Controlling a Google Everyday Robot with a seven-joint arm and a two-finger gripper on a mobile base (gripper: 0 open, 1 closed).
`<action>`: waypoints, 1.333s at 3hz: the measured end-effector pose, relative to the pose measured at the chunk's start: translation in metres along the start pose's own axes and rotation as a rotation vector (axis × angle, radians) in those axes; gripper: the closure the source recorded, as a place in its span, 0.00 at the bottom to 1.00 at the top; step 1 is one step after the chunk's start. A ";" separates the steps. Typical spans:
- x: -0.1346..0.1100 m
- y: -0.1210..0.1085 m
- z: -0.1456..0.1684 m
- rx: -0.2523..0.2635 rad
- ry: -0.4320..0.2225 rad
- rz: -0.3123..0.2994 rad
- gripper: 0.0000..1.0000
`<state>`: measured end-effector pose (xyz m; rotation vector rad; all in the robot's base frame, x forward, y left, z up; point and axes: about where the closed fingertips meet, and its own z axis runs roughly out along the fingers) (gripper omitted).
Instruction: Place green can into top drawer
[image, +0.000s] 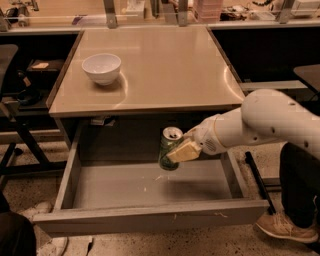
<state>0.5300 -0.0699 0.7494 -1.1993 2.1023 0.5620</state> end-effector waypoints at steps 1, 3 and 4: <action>0.019 -0.003 0.030 0.048 0.017 0.008 1.00; 0.045 -0.008 0.067 0.112 0.021 0.033 1.00; 0.062 -0.007 0.083 0.148 0.011 0.054 1.00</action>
Offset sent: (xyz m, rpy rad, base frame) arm 0.0167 0.0150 -0.0938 -0.0696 -0.0350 -0.1060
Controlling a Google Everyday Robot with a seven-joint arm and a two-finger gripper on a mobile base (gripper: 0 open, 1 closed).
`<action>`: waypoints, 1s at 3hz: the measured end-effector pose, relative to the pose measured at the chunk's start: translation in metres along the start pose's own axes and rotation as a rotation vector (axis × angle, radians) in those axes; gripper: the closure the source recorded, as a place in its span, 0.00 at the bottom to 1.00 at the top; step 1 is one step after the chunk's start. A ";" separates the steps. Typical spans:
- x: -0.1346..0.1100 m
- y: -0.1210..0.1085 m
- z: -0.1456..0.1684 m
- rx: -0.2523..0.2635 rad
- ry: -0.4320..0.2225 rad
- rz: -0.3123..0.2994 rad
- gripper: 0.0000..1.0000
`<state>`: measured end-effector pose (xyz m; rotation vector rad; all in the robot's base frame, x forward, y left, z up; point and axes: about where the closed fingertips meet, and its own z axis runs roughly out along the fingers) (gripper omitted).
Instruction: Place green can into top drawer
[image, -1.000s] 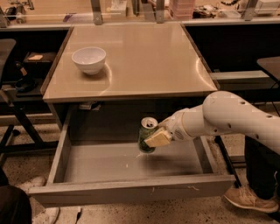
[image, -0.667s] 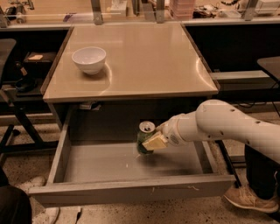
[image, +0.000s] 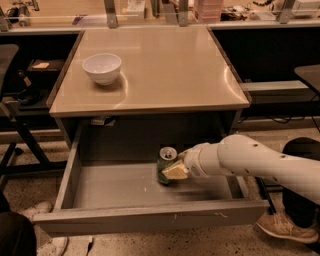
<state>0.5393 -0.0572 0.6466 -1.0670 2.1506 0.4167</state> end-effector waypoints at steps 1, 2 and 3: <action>0.002 0.001 0.002 0.000 0.004 0.001 1.00; 0.002 0.001 0.002 0.000 0.004 0.001 0.82; 0.002 0.001 0.002 0.000 0.004 0.001 0.59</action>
Offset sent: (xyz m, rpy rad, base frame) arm -0.0004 0.0007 -0.0030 -0.0026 0.0023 -0.0010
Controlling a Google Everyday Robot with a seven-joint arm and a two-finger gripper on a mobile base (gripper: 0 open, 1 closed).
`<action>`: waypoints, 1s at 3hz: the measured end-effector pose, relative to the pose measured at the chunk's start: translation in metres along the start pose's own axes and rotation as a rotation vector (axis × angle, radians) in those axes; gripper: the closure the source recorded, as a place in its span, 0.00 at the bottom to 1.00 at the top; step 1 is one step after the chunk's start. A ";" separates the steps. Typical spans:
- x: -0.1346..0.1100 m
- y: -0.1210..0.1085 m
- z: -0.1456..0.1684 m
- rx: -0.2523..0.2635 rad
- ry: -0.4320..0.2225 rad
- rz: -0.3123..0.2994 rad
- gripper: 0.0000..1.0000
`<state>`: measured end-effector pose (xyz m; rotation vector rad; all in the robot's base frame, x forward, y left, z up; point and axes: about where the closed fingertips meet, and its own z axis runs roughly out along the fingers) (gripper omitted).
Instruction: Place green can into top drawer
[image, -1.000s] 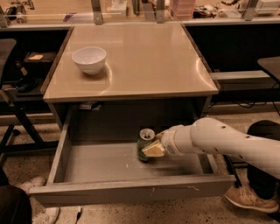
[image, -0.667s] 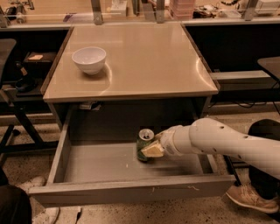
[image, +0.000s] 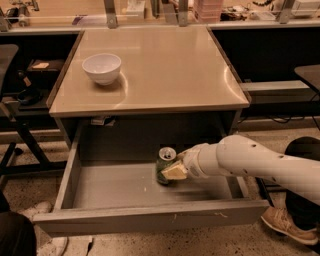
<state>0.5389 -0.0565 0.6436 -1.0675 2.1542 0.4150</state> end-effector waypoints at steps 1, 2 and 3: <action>0.000 0.000 0.000 0.000 0.000 0.000 0.36; 0.000 0.000 0.000 0.000 0.000 0.000 0.13; 0.000 0.000 0.000 0.000 0.000 0.000 0.00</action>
Offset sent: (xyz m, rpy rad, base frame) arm 0.0000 0.0000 0.0000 0.0000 0.0000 0.0000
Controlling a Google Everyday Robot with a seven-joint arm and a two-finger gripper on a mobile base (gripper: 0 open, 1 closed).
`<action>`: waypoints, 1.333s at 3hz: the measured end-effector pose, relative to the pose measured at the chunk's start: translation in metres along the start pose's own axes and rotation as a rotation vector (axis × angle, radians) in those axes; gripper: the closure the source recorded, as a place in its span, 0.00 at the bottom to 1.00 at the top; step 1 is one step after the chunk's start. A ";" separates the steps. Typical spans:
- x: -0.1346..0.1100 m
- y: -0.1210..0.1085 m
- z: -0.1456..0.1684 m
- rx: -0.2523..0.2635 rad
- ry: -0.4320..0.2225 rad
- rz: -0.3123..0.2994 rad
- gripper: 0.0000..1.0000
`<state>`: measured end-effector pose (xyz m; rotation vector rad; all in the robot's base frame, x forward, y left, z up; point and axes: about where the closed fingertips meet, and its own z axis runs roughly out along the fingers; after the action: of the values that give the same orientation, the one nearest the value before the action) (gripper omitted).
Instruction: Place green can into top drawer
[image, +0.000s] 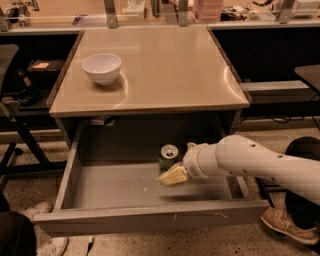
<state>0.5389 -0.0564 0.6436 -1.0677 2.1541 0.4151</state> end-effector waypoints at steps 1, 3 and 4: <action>0.000 0.000 0.000 0.000 0.000 0.000 0.00; -0.027 0.022 -0.051 0.079 0.015 0.019 0.00; -0.010 0.039 -0.088 0.178 0.093 -0.003 0.00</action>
Offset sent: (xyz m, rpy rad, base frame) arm -0.0069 0.0064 0.0536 -0.0383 -0.0593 -0.0195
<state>0.4734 -0.0752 0.7129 -1.0069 2.2242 0.1708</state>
